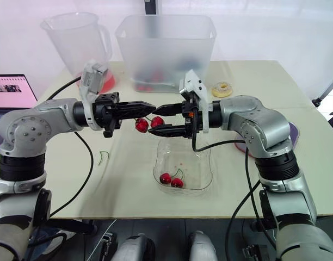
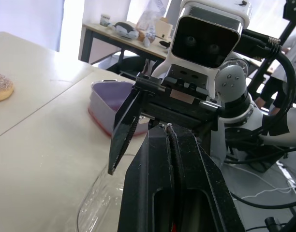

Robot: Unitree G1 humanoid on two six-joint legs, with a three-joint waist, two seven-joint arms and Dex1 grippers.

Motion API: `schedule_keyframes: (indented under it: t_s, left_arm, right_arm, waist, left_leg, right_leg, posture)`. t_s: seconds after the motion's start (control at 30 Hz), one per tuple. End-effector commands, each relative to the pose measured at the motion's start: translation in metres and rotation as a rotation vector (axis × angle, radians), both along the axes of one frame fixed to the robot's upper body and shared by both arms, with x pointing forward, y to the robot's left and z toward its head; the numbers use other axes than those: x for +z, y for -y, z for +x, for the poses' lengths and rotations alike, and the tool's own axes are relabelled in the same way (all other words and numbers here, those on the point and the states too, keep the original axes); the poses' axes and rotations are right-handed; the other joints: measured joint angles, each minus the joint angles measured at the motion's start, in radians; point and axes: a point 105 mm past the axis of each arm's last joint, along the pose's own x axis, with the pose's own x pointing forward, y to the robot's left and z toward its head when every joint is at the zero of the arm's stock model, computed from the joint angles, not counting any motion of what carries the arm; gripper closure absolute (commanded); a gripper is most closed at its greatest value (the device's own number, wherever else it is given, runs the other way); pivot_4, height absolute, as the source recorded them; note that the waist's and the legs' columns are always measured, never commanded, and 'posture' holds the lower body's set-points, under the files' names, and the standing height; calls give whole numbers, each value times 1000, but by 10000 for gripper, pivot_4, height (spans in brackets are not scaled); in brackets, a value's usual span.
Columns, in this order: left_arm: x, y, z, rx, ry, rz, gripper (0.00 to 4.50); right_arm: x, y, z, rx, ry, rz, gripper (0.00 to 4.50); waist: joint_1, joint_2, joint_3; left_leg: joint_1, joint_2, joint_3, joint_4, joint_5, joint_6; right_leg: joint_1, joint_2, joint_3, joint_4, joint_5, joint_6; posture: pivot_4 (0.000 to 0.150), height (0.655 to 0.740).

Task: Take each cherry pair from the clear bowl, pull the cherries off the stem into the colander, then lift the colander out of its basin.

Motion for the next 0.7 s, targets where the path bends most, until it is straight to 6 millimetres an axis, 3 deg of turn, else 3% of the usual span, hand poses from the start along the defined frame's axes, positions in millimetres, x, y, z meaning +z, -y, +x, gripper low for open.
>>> schedule_keyframes:
  t_s: [0.03,0.27,0.37,0.43,0.7]
  left_arm:
    - [6,0,-5,-8,42,7,45000]
    - [5,2,-5,-11,38,8,45000]
    - [5,2,-5,-13,40,11,45000]
    - [5,2,-5,-12,42,12,45000]
    - [6,2,-4,-7,49,11,45000]
  right_arm:
    - [7,-3,-9,25,52,-12,13304]
    - [10,-5,-10,16,53,-16,13304]
    - [11,-7,-7,8,51,-9,20824]
    - [9,-6,-5,4,53,-17,30519]
    - [-2,2,-2,-1,47,-34,30519]
  waist:
    - [0,0,0]
    - [1,0,0]
    - [0,0,0]
    - [1,0,0]
    - [1,0,0]
  left_leg:
    - [0,0,0,0,0,0]
    - [0,0,0,0,0,0]
    - [0,0,0,0,0,0]
    - [0,0,0,0,0,0]
    - [0,0,0,0,0,0]
  right_leg:
    - [0,0,0,0,0,0]
    - [0,0,0,0,0,0]
    - [0,0,0,0,0,0]
    - [0,0,0,0,0,0]
    - [0,0,0,0,0,0]
  posture:
    - [1500,6886]
    - [1500,6886]
    - [1500,6886]
    - [1500,6886]
    - [1500,6886]
